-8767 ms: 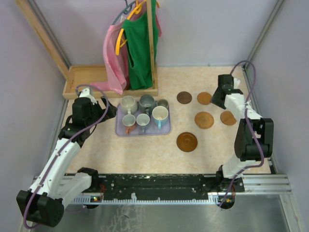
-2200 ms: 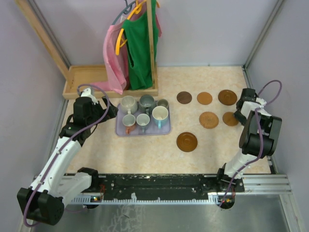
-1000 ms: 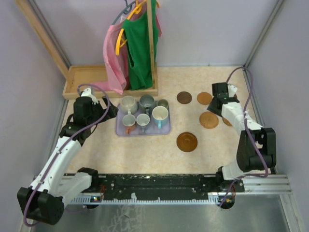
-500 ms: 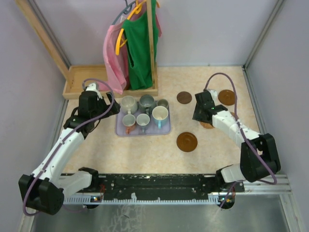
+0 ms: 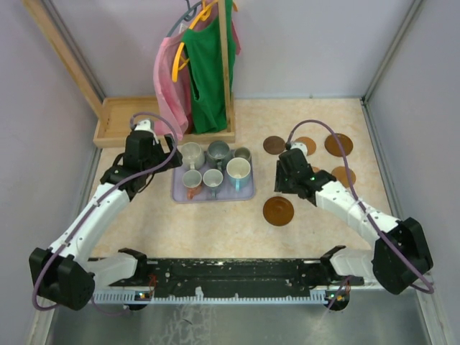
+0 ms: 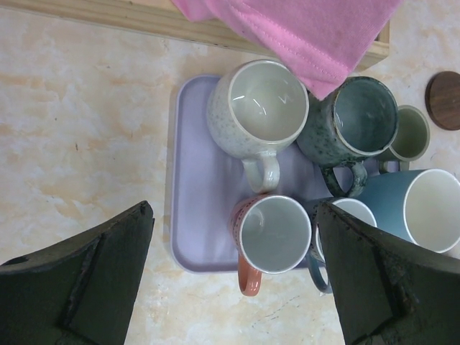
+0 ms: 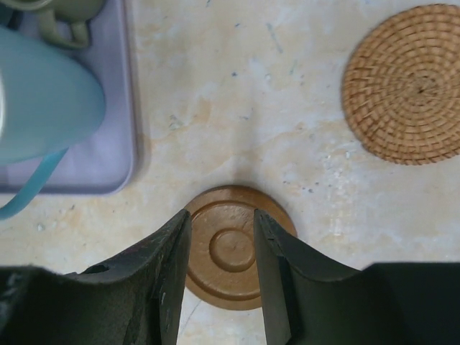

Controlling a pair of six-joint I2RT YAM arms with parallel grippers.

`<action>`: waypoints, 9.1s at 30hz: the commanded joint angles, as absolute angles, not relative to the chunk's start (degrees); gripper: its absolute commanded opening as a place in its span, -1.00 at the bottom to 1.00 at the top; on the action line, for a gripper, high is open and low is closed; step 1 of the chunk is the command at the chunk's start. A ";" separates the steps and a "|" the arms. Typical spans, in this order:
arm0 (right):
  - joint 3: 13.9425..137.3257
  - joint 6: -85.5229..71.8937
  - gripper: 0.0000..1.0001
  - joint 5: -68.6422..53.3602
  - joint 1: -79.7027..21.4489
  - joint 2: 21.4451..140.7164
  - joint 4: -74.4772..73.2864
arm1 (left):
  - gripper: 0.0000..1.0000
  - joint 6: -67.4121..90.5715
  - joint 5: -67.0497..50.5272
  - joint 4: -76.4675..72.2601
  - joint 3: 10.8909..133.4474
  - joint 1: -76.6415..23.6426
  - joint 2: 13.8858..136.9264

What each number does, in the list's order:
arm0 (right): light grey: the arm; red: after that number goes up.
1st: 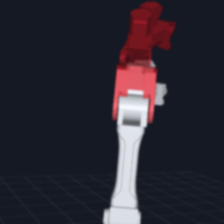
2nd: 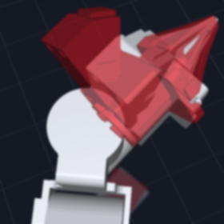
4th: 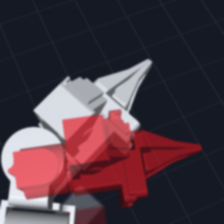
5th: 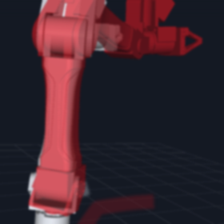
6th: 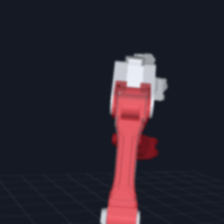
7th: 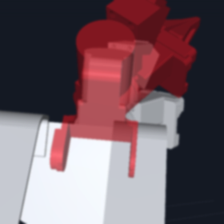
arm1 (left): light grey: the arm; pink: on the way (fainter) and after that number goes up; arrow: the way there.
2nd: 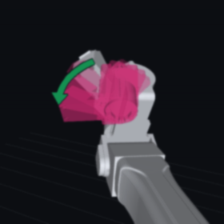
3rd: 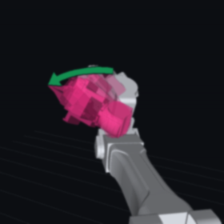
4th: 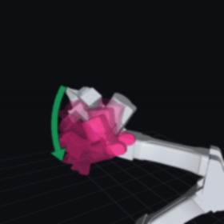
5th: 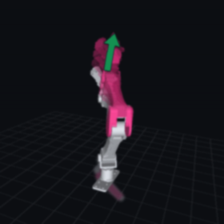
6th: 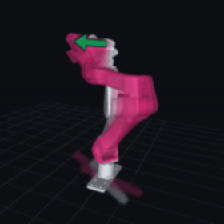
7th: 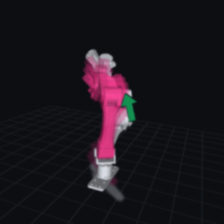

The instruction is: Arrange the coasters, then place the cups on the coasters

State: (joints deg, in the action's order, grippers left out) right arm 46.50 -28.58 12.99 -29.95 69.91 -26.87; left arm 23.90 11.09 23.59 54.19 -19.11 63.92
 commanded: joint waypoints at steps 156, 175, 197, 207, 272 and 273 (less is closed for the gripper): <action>59.87 -24.03 0.15 15.44 -26.72 77.73 -22.09 | 1.00 23.88 9.27 21.40 54.80 -22.20 62.70; 57.90 -24.88 0.76 15.63 -26.74 64.88 -26.91 | 1.00 25.04 18.56 24.35 59.44 -37.02 67.16; 54.07 -29.87 0.82 21.70 -22.45 49.84 -35.62 | 1.00 38.85 27.25 22.93 64.46 -58.88 84.40; 53.84 -29.14 0.84 24.81 -22.38 49.06 -38.13 | 0.91 39.91 29.16 19.60 65.50 -59.24 89.54; 51.57 -30.94 0.89 25.45 -22.32 45.18 -41.77 | -0.77 37.96 35.08 14.66 69.81 -59.29 102.55; 51.54 -30.94 0.89 25.41 -22.32 45.18 -41.76 | -0.82 37.97 35.14 14.74 69.87 -59.32 102.63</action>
